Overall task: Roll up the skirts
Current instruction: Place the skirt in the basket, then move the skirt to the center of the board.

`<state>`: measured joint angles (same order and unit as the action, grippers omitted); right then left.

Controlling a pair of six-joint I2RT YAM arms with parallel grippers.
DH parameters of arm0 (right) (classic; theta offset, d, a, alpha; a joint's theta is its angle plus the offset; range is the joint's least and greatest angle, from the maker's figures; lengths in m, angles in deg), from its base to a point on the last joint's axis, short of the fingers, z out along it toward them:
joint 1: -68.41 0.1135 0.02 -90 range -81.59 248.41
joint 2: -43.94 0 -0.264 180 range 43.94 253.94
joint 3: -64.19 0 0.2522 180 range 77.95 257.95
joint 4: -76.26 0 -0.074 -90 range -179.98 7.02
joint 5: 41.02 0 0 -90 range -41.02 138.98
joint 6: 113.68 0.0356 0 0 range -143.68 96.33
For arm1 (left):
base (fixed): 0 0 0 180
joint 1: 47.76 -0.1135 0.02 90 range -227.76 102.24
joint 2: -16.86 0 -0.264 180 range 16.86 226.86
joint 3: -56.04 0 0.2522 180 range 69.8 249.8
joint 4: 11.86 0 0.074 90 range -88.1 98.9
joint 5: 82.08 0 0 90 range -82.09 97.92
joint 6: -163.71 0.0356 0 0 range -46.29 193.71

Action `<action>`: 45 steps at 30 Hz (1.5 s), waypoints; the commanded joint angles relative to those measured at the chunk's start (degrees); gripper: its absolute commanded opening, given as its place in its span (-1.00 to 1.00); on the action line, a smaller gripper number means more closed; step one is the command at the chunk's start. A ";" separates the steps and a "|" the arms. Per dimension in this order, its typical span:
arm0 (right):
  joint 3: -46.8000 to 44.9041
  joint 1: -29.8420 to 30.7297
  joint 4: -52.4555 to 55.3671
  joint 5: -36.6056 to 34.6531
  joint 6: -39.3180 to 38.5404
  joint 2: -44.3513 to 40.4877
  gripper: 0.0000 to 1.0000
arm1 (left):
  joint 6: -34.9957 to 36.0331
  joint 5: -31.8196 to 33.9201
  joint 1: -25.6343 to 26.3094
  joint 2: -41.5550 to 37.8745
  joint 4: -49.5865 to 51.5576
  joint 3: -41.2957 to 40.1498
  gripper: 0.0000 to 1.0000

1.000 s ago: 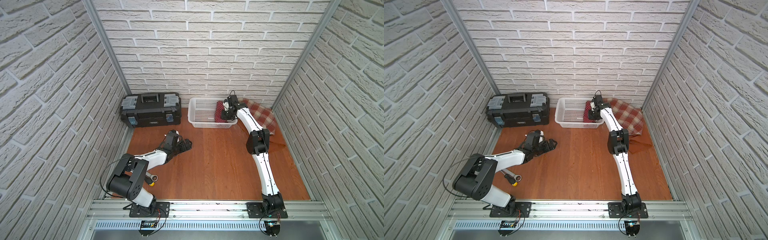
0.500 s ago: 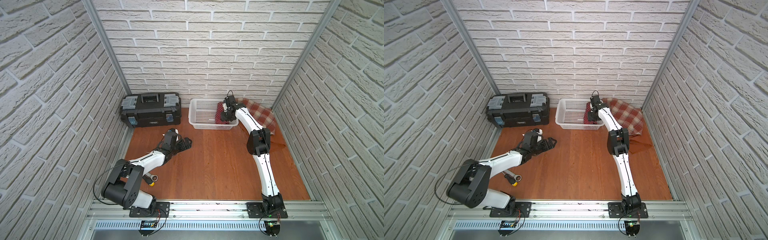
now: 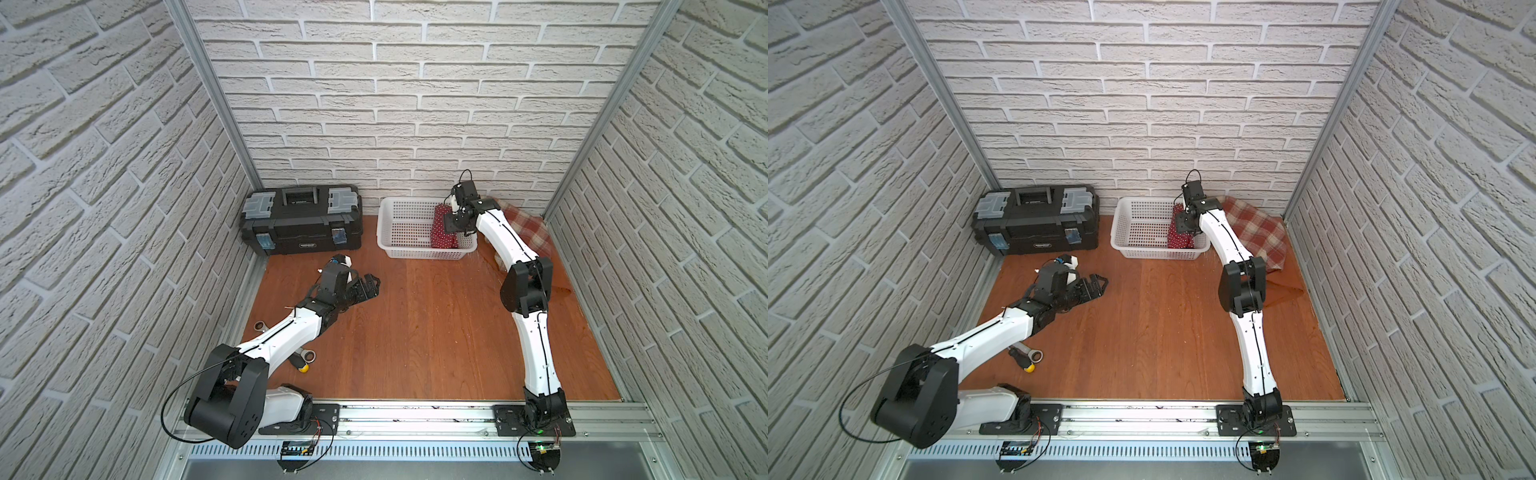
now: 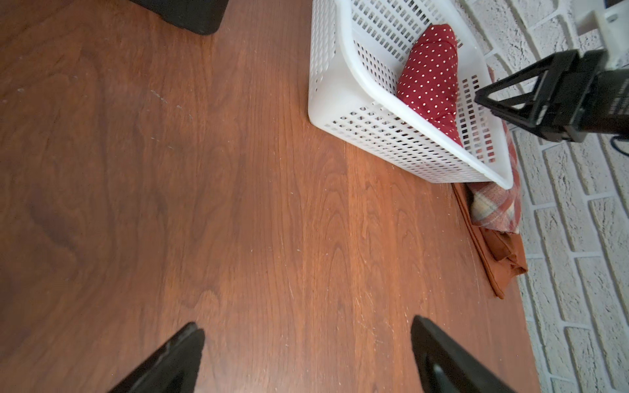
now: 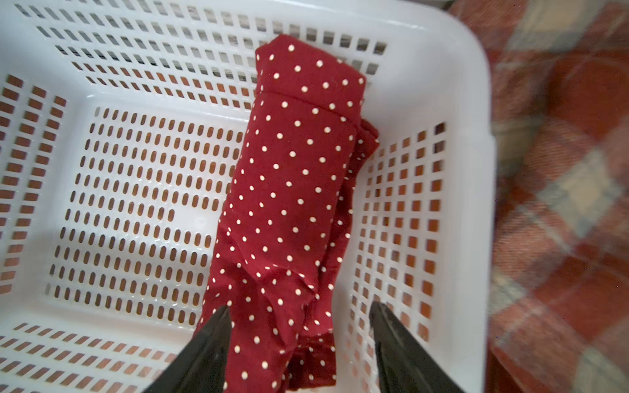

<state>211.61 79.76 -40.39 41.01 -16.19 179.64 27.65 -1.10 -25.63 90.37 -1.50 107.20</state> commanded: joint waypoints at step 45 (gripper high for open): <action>-29.09 -13.71 -6.74 -4.49 8.44 -35.58 -0.95 | -1.37 -5.10 1.02 0.87 -5.79 1.41 0.95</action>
<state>179.02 65.14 -48.13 36.05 -7.80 147.43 25.92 -5.95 -25.13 93.61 -5.78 107.79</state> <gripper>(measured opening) 0.072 0.978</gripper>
